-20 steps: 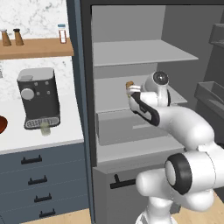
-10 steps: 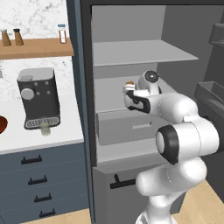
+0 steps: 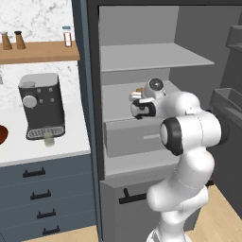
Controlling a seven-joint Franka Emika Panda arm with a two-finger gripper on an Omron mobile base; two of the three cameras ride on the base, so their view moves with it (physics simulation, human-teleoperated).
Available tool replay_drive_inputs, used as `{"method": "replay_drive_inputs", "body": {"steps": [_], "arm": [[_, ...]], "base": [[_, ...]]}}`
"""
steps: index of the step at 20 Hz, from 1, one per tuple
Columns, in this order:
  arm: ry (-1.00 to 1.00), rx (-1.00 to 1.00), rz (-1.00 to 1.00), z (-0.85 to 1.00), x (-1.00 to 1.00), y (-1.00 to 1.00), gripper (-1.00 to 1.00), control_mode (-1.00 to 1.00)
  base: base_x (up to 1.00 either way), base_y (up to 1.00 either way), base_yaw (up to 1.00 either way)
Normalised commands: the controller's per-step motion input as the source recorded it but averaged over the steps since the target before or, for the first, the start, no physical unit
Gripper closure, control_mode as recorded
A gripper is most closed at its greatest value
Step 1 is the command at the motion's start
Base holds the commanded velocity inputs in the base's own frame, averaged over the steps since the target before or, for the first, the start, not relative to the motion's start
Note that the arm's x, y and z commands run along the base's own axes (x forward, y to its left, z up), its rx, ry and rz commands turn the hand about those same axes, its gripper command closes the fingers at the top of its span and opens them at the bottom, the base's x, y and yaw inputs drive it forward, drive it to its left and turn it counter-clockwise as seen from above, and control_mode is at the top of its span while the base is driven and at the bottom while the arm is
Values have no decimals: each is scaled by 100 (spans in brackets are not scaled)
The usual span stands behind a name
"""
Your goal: Grab a lemon wedge from the fridge and one ice cube from the ice bowl, and put them in the glass of lemonade.
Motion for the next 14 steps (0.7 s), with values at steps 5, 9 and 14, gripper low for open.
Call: {"method": "replay_drive_inputs", "body": {"steps": [5,9,14], "arm": [[7,-1,0,-16,52,0,-100,-100],[13,0,0,-22,43,0,-100,-100],[10,0,0,-17,46,0,-100,-100]], "base": [[0,0,0],[0,0,0],[0,0,0]]}}
